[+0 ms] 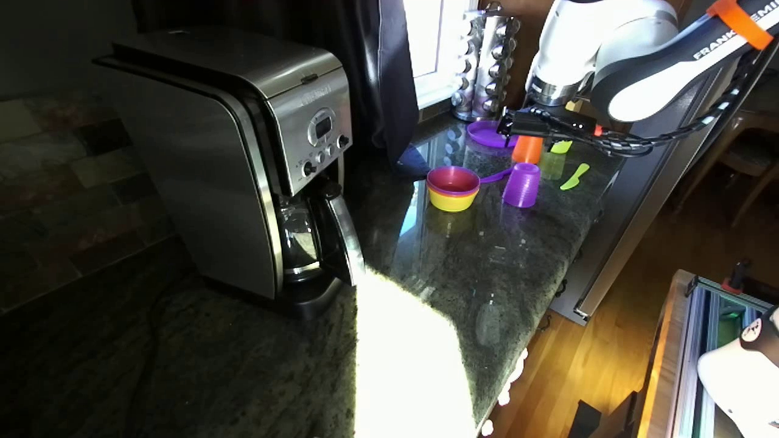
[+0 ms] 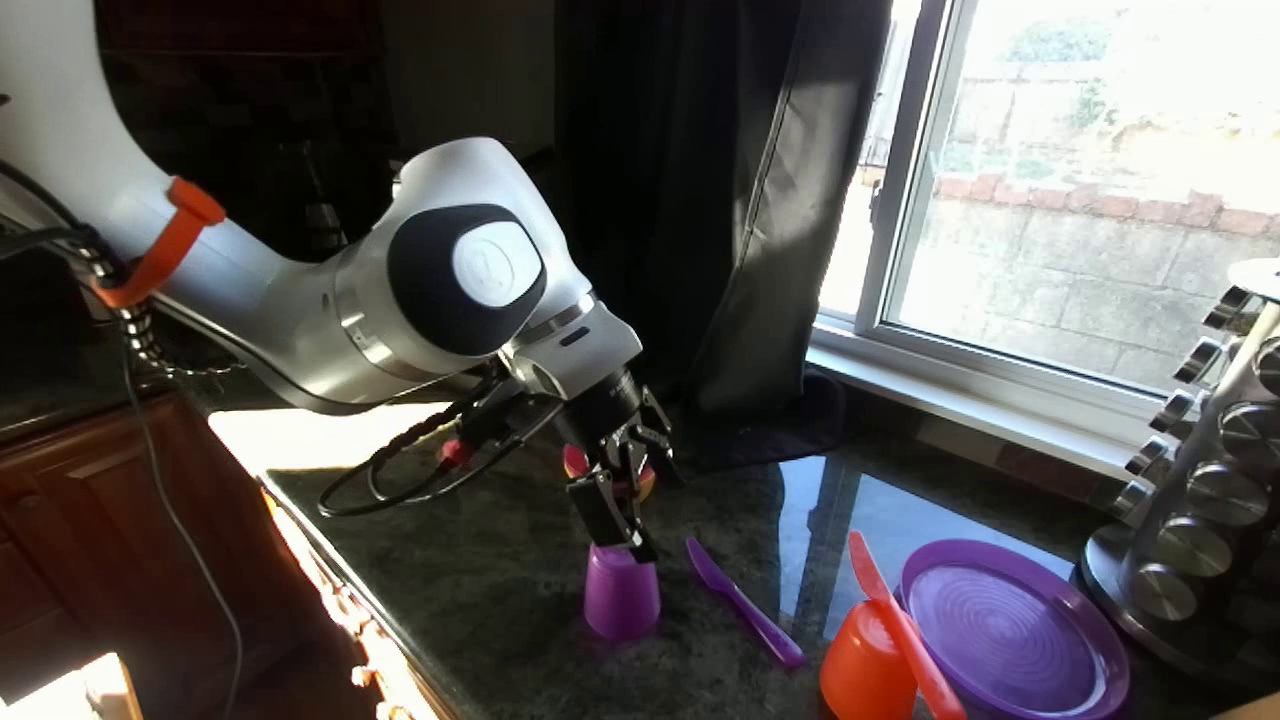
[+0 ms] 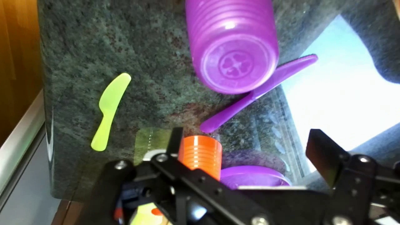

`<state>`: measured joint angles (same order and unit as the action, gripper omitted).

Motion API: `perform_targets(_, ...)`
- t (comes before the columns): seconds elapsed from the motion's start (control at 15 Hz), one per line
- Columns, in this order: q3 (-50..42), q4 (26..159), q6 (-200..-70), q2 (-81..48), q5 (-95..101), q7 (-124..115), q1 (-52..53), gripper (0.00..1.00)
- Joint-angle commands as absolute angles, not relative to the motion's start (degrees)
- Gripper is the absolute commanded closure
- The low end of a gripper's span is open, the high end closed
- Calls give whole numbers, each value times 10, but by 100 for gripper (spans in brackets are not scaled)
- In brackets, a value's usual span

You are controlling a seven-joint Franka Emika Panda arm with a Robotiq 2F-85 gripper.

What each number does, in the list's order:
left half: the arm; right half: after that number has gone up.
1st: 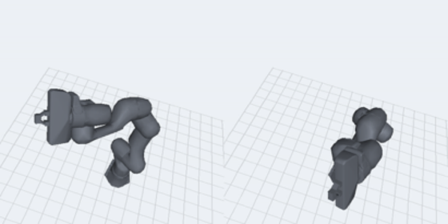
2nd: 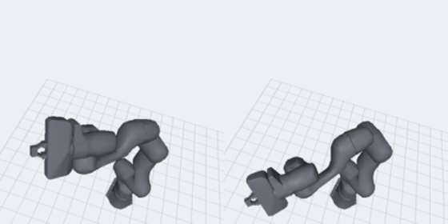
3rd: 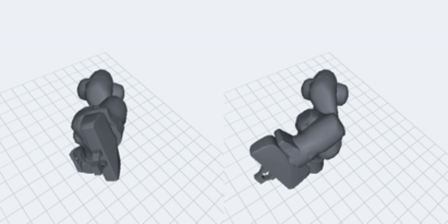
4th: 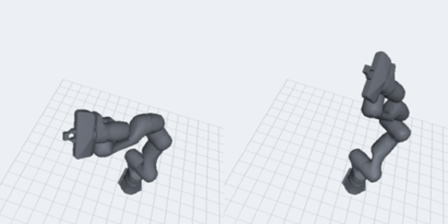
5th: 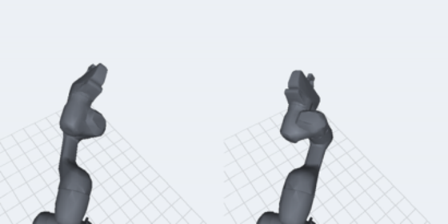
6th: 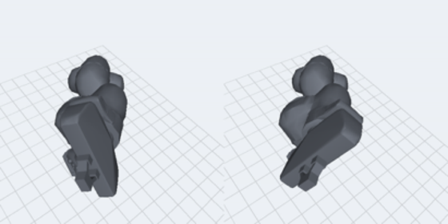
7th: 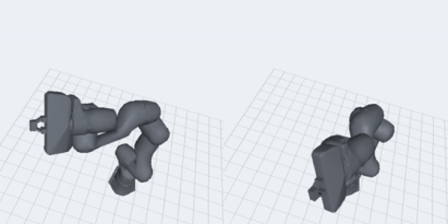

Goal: Turn the cup upside down

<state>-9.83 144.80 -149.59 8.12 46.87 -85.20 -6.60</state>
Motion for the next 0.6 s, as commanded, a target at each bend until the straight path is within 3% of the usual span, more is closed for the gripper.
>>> perform_targets(0.0, -173, 1458, -1495, 90, 335, -696, 12, 0)
perform_targets(0.33, -252, 1419, -1378, 135, 190, -480, 89, 0)
perform_targets(0.53, -179, 1369, -1302, 138, 153, -376, -12, 0)
